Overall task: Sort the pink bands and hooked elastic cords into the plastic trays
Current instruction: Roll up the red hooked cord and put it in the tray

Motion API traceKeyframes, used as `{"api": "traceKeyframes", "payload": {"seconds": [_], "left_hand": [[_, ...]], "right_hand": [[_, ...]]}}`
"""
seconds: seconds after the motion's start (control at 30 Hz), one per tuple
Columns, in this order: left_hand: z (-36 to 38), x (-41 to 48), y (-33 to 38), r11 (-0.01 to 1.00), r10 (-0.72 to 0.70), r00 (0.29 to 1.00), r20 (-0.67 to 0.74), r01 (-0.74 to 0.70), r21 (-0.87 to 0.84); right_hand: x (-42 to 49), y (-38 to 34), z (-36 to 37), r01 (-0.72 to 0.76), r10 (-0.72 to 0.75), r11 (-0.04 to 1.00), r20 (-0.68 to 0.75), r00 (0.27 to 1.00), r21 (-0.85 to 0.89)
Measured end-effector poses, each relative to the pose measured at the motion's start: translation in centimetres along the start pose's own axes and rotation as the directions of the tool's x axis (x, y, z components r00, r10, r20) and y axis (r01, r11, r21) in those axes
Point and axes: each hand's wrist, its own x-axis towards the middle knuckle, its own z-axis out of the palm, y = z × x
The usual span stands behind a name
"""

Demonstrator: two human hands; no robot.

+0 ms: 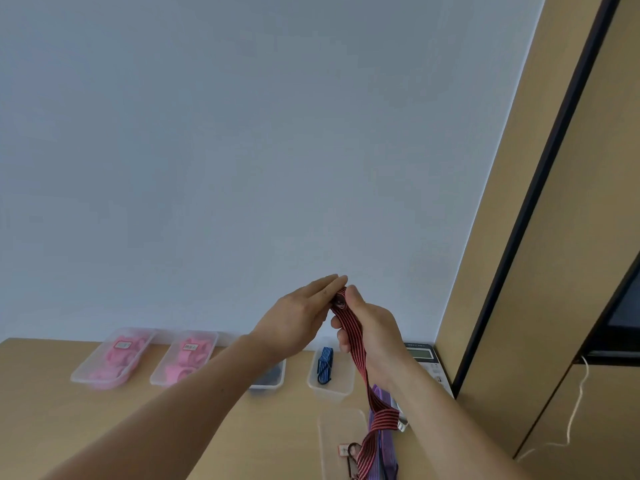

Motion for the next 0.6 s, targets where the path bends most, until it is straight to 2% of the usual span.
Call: {"api": "traceKeyframes", "payload": {"seconds": [0.07, 0.1, 0.13, 0.17, 0.2, 0.23, 0.27, 0.37, 0.47, 0.53, 0.6], "left_hand": [[0.0, -0.1, 0.2, 0.972, -0.151, 0.986, 0.074, 0.161, -0.169], [0.0, -0.1, 0.4, 0.900, -0.266, 0.955, 0.134, 0.295, -0.320], [-0.1, 0.2, 0.8, 0.768, -0.383, 0.902, 0.202, 0.432, -0.473], [-0.3, 0.5, 1.1, 0.588, -0.470, 0.837, 0.279, 0.533, -0.608], [-0.4, 0.8, 1.3, 0.410, -0.505, 0.787, 0.356, 0.581, -0.703], [-0.5, 1.1, 1.5, 0.282, -0.491, 0.766, 0.414, 0.589, -0.757], [-0.7, 1.3, 1.6, 0.221, -0.458, 0.776, 0.434, 0.573, -0.790], [-0.9, 1.3, 1.8, 0.181, -0.428, 0.803, 0.415, 0.526, -0.831], [-1.0, 1.4, 1.9, 0.236, -0.450, 0.811, 0.374, 0.511, -0.826], [-1.1, 1.6, 1.9, 0.203, -0.488, 0.796, 0.358, 0.502, -0.841], [-1.4, 1.8, 2.2, 0.219, -0.505, 0.801, 0.321, 0.479, -0.850]], "right_hand": [[0.0, 0.1, -0.1, 0.031, -0.031, 0.999, -0.006, 1.000, 0.024], [-0.1, 0.0, -0.1, 0.054, -0.054, 0.998, 0.000, 0.999, 0.026], [-0.1, -0.1, -0.1, 0.080, -0.081, 0.997, 0.015, 0.997, 0.020], [-0.2, -0.1, -0.1, 0.108, -0.108, 0.994, 0.033, 0.994, 0.002], [-0.2, -0.2, 0.0, 0.133, -0.131, 0.991, 0.045, 0.990, -0.022], [-0.2, -0.2, 0.0, 0.148, -0.146, 0.988, 0.050, 0.988, -0.045], [-0.2, -0.3, 0.0, 0.155, -0.152, 0.986, 0.053, 0.987, -0.055], [-0.3, -0.7, -0.1, 0.159, -0.154, 0.985, 0.070, 0.986, -0.070], [-0.3, -1.1, -0.2, 0.137, -0.135, 0.985, 0.033, 0.990, -0.105], [-0.1, -0.9, -0.2, 0.117, -0.120, 0.985, -0.010, 0.993, -0.128], [-0.1, -0.7, -0.1, 0.116, -0.121, 0.985, -0.030, 0.992, -0.128]]}}
